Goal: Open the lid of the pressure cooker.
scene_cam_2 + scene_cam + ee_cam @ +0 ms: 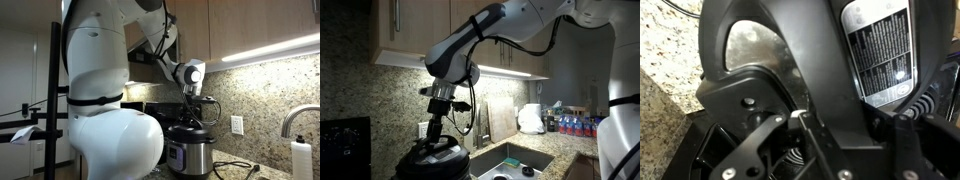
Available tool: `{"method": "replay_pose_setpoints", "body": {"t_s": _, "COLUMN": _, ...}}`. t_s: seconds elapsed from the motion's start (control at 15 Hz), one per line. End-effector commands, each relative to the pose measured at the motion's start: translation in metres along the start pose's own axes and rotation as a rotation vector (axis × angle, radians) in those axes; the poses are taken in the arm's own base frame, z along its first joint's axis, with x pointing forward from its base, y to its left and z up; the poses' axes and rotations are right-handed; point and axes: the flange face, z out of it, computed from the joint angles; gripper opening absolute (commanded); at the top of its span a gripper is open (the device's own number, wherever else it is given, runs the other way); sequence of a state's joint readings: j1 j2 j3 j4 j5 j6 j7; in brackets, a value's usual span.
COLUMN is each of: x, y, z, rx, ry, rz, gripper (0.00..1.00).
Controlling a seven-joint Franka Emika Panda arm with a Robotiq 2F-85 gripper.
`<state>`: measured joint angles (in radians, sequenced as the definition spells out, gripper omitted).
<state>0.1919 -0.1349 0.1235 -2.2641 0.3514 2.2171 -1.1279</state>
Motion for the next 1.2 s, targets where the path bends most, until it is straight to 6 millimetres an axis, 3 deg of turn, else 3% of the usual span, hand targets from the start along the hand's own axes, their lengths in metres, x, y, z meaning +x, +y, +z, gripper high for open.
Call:
{"method": "replay_pose_setpoints", "body": {"t_s": 0.0, "x": 0.011, "y": 0.0, "z": 0.018, "rx": -0.006, "ry": -0.031, "rz": -0.103, "gripper": 0.14}}
{"method": "replay_pose_setpoints", "body": {"t_s": 0.33, "x": 0.021, "y": 0.0, "z": 0.009, "rx": 0.069, "ry": -0.17, "rz": -0.269, "gripper": 0.14}}
{"method": "replay_pose_setpoints", "body": {"t_s": 0.73, "x": 0.031, "y": 0.01, "z": 0.014, "rx": 0.088, "ry": -0.232, "rz": -0.481, "gripper": 0.14}}
{"method": "replay_pose_setpoints", "body": {"t_s": 1.13, "x": 0.017, "y": 0.004, "z": -0.009, "rx": 0.13, "ry": -0.363, "rz": -0.738, "gripper": 0.14}}
